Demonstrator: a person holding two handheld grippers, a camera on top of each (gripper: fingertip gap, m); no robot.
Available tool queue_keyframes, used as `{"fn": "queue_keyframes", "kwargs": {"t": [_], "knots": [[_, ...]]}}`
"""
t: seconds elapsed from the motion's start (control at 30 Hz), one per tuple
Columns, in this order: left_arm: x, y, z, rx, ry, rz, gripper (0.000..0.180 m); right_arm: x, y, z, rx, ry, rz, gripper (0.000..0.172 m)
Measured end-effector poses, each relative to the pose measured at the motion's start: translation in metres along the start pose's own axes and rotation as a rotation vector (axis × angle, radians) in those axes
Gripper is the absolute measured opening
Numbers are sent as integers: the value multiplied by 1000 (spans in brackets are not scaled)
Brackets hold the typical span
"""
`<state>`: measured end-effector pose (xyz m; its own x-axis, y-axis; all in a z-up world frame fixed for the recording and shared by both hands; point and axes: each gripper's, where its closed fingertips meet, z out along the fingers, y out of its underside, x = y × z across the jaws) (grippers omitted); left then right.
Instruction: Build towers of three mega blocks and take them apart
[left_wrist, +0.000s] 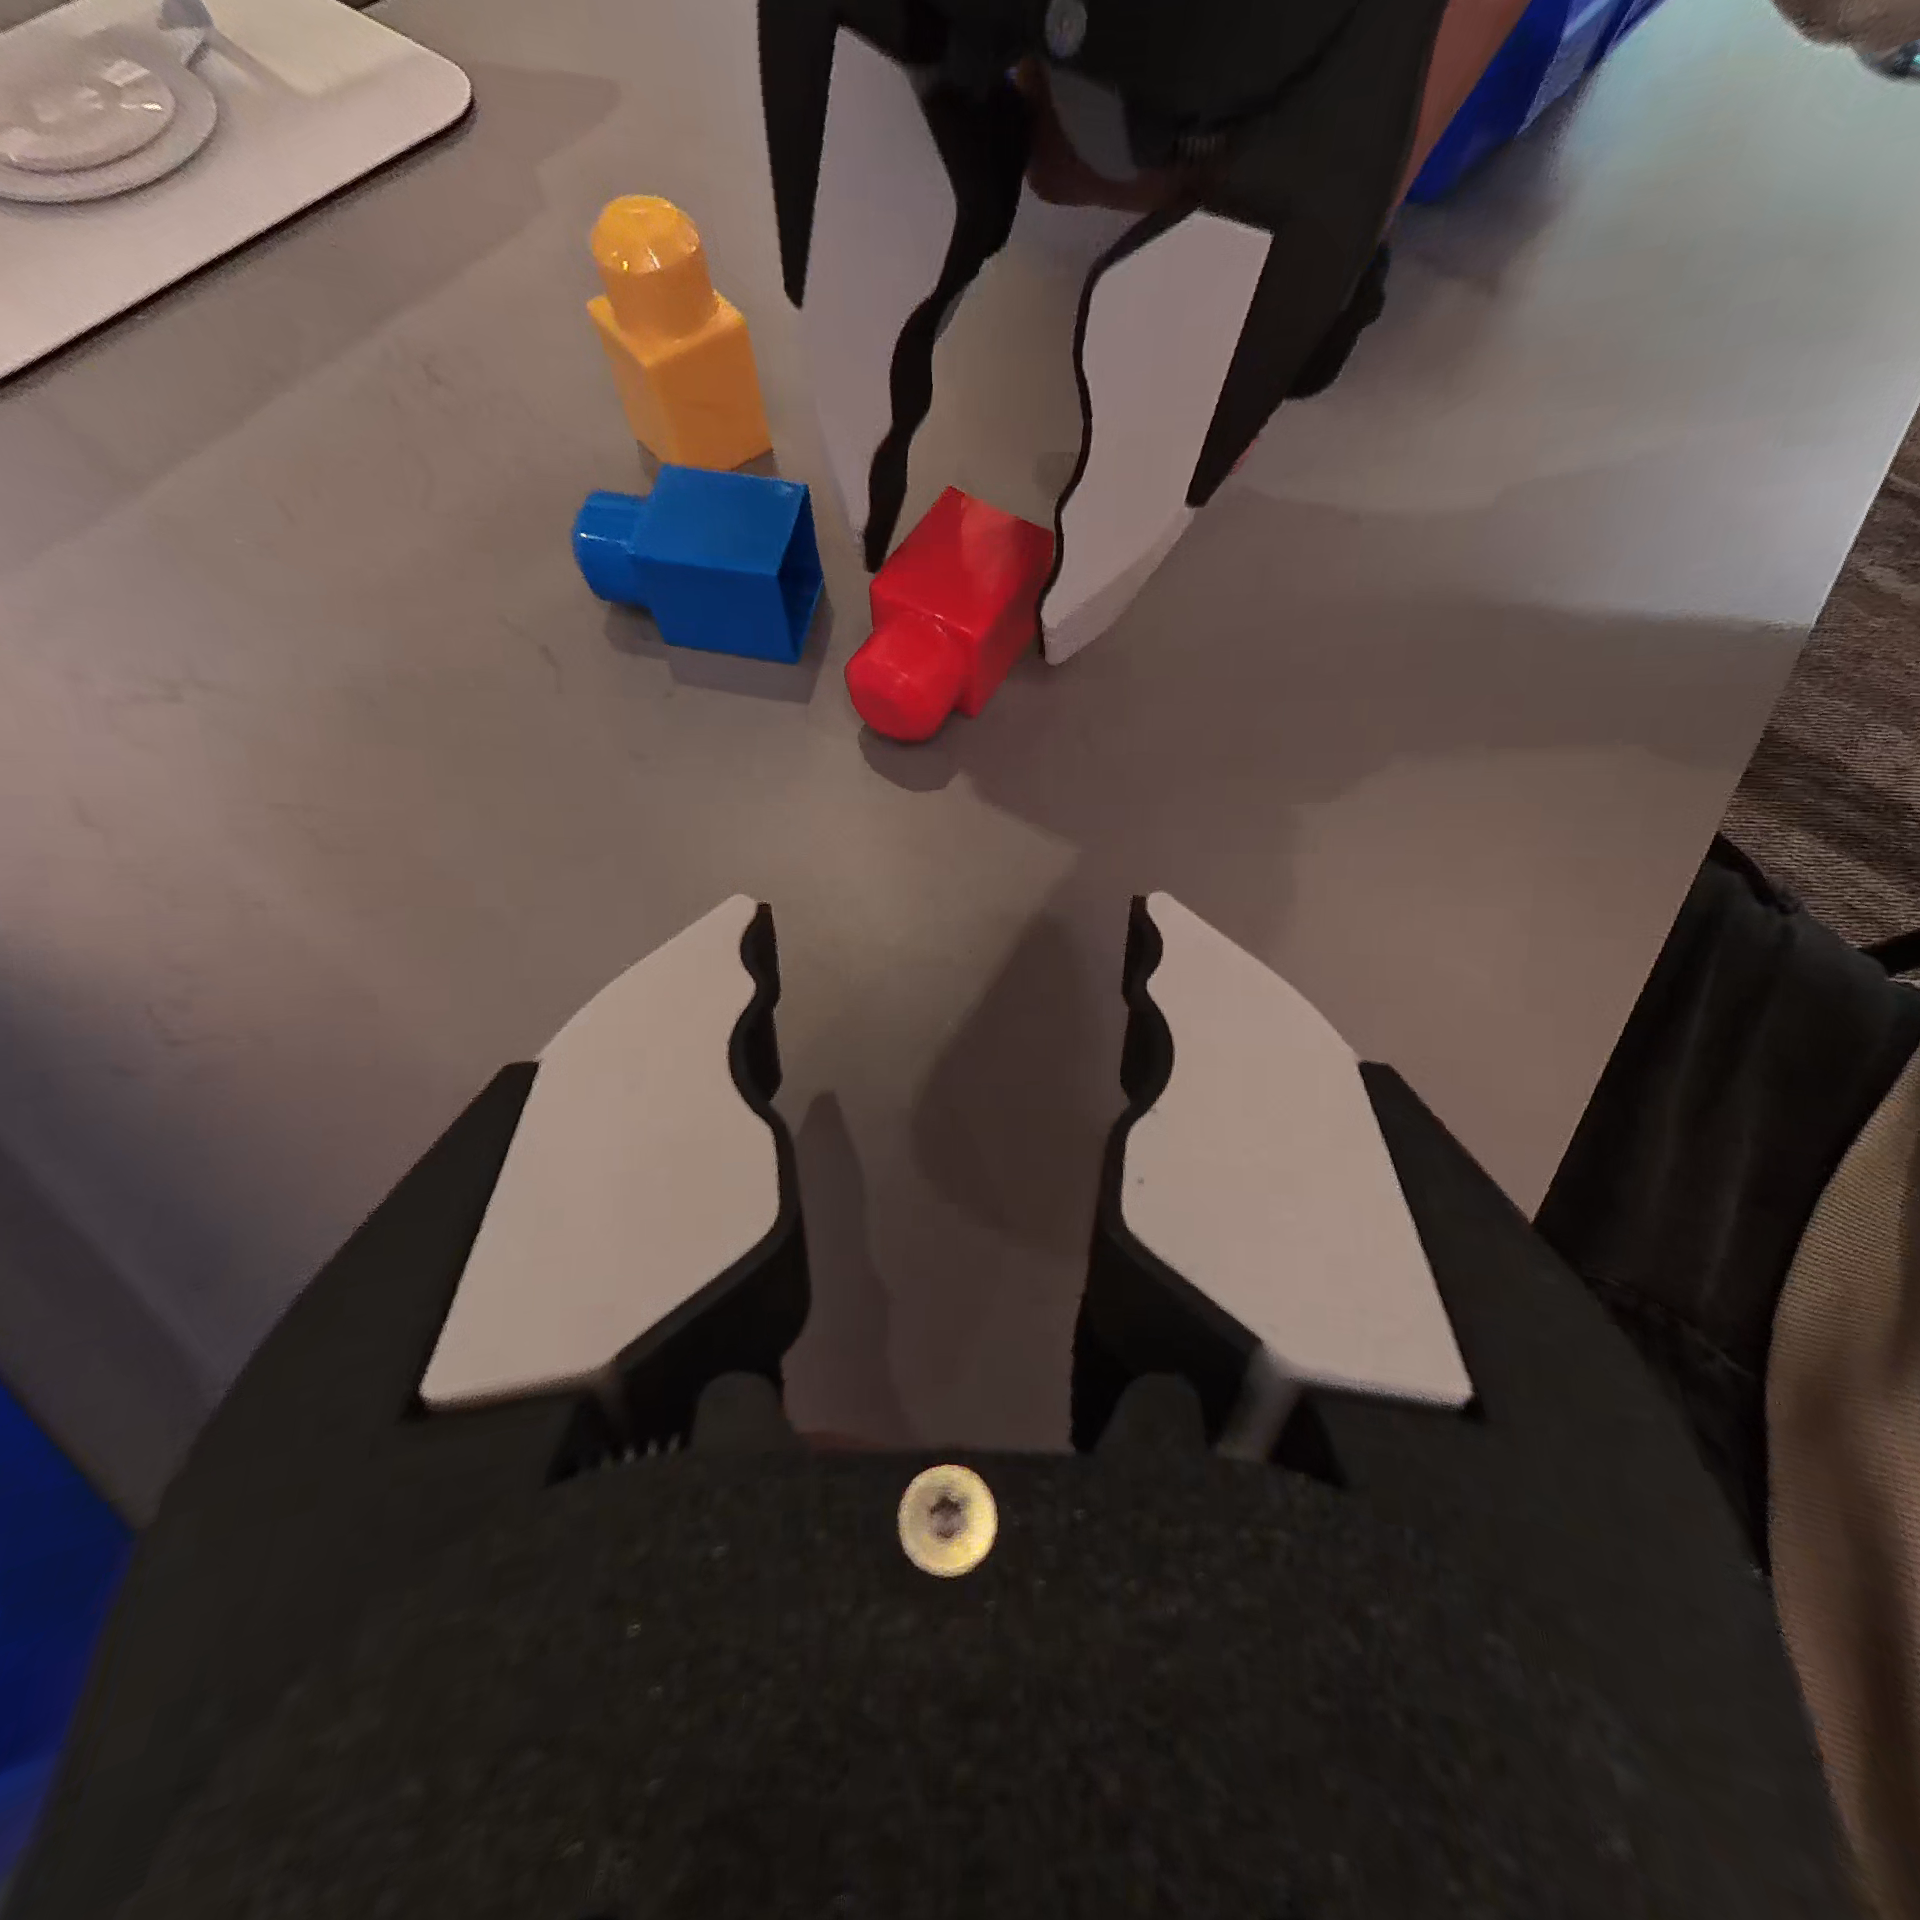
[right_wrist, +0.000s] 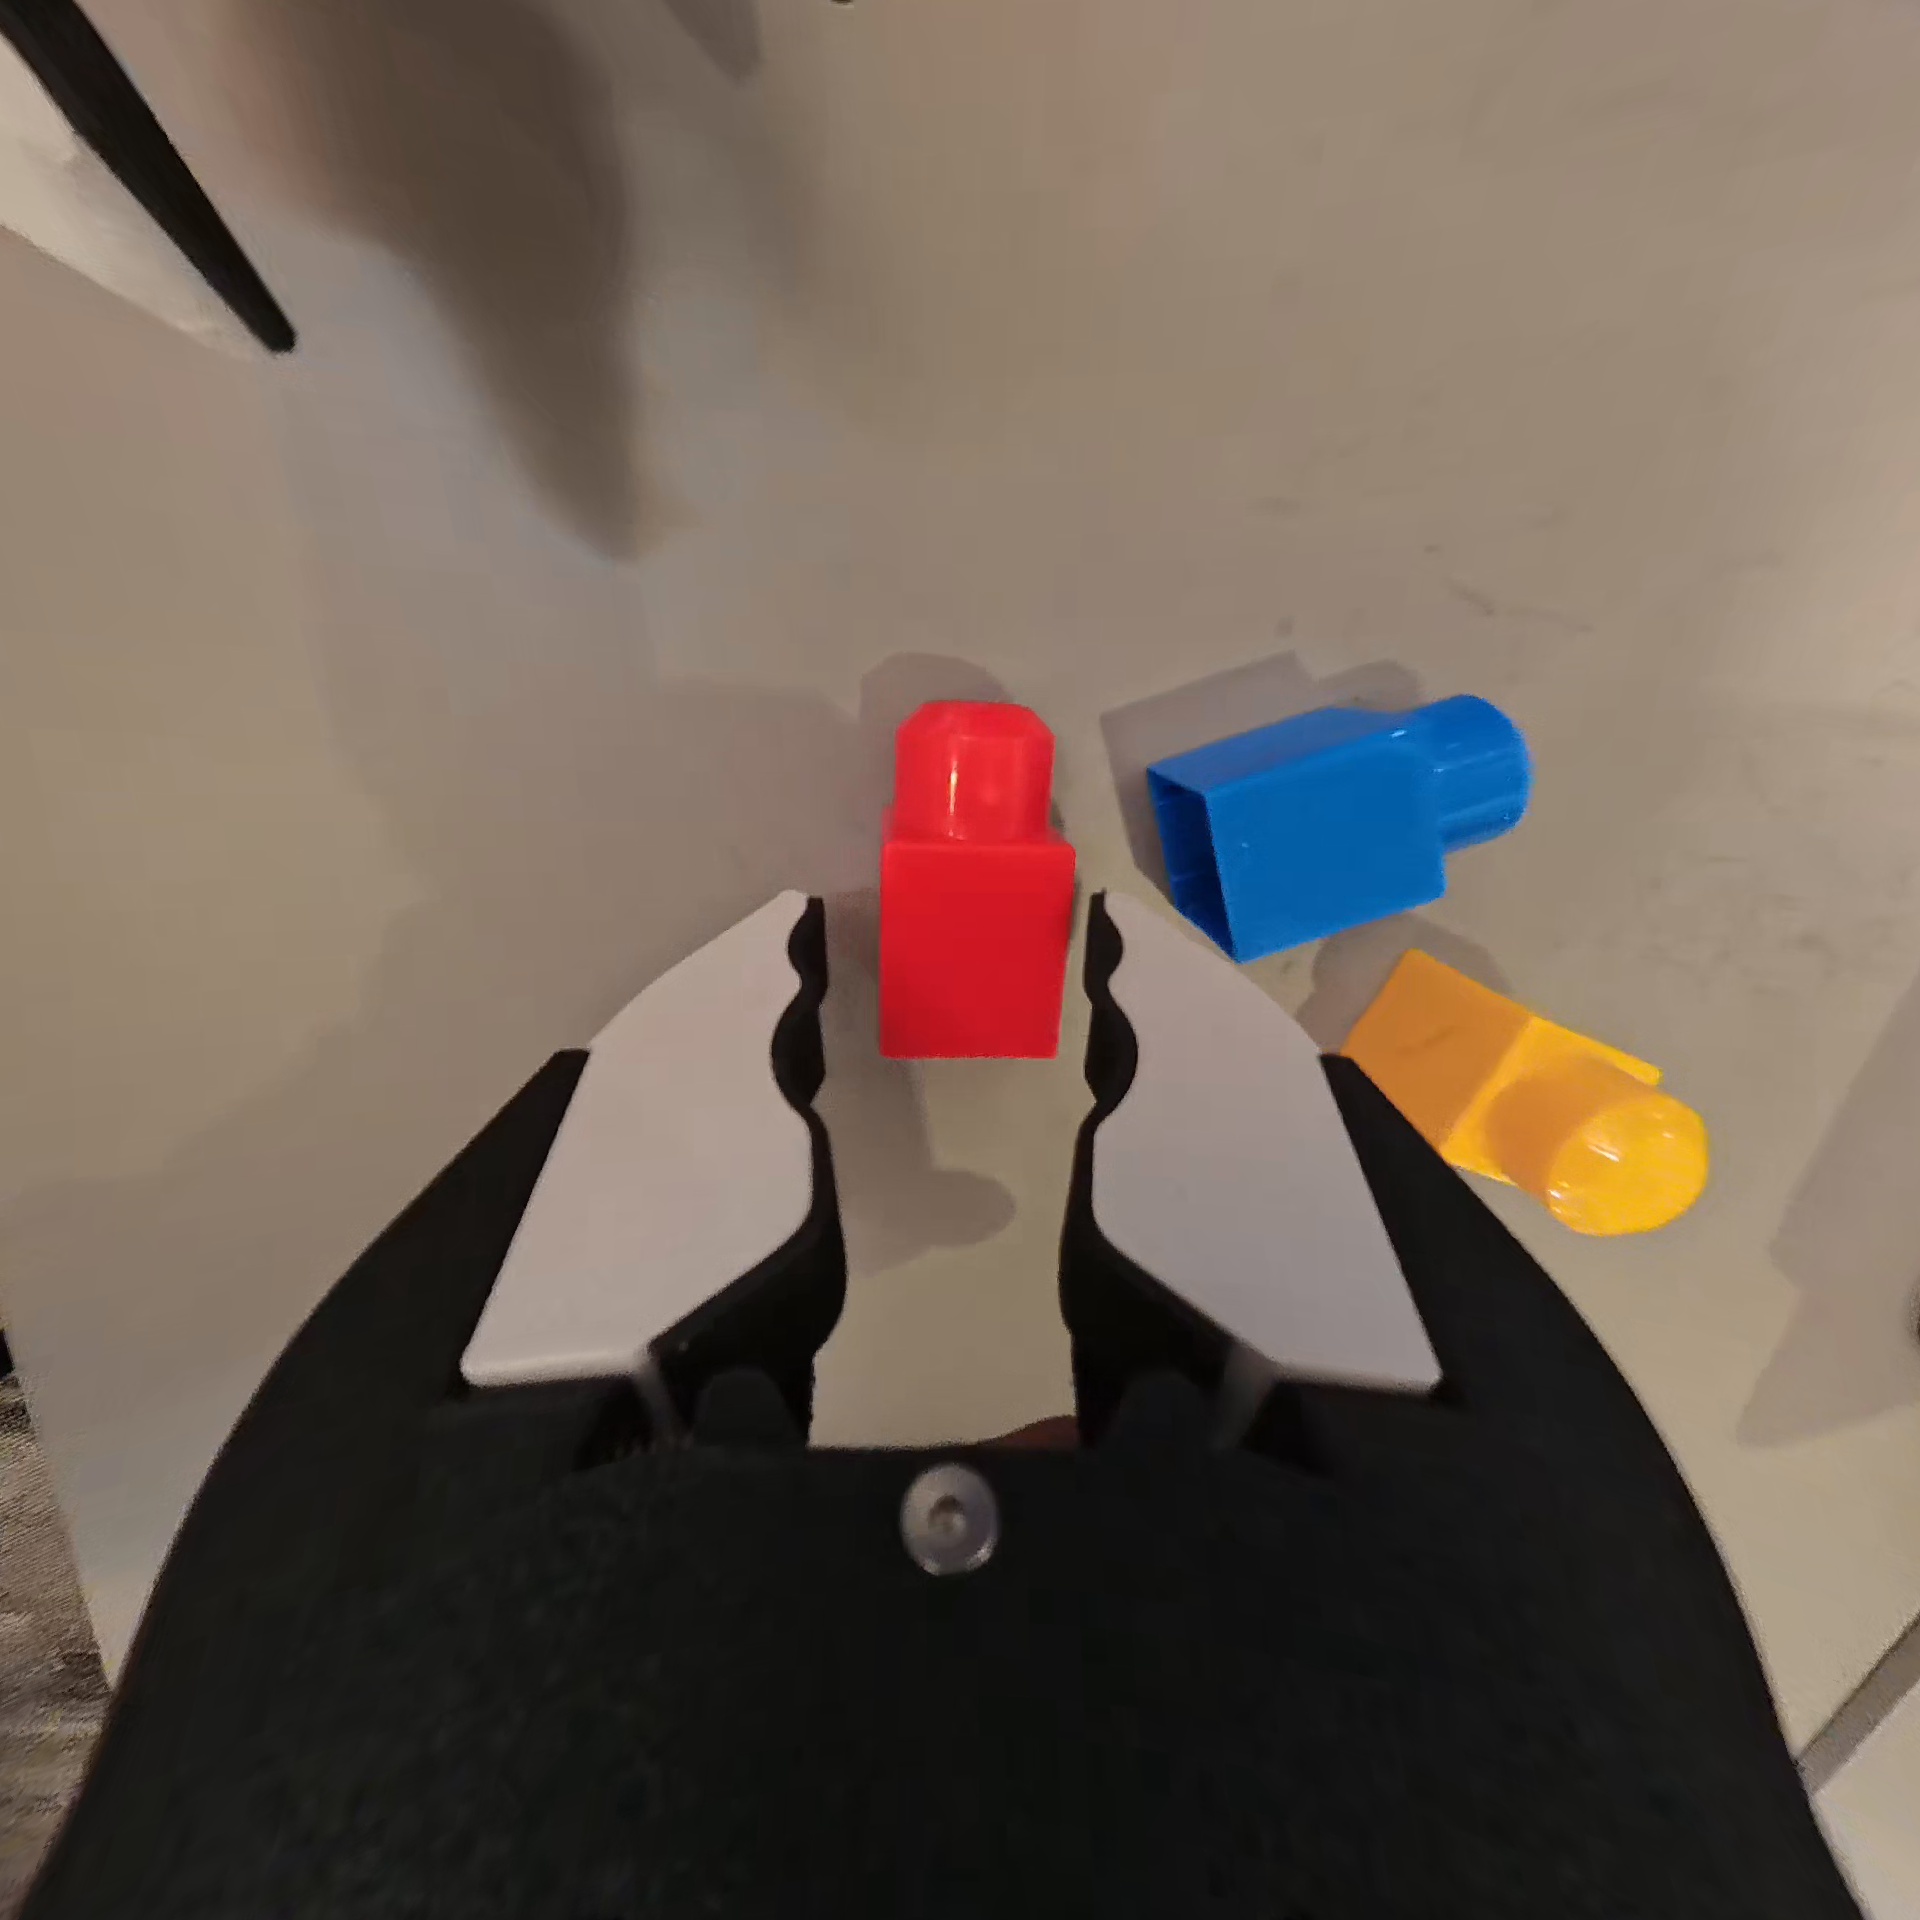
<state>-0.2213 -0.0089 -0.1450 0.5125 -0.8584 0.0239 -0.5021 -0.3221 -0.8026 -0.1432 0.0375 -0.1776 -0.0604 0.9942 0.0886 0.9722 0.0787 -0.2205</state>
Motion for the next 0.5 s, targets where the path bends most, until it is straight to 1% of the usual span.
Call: {"fn": "queue_keyframes", "kwargs": {"t": [0.03, 0.1, 0.17, 0.27, 0.37, 0.5], "knots": [[0, 0, 1, -1, 4, -5, 64, -1, 1, 3, -9, -2, 2, 47], [1, 2, 3, -11, 13, -14, 65, 1, 2, 7, -14, 10, -10, 37], [1, 4, 5, -23, 12, -18, 65, 0, -1, 8, 8, 4, 0, 36], [1, 8, 8, -44, 0, -21, 66, 1, -1, 3, 37, 68, 0, 36], [-1, 11, 10, -65, -22, -17, 66, -3, -2, -20, 166, 149, 56, 36], [0, 11, 15, -77, -28, -38, 66, -12, 7, -65, 422, 333, 205, 36]]}}
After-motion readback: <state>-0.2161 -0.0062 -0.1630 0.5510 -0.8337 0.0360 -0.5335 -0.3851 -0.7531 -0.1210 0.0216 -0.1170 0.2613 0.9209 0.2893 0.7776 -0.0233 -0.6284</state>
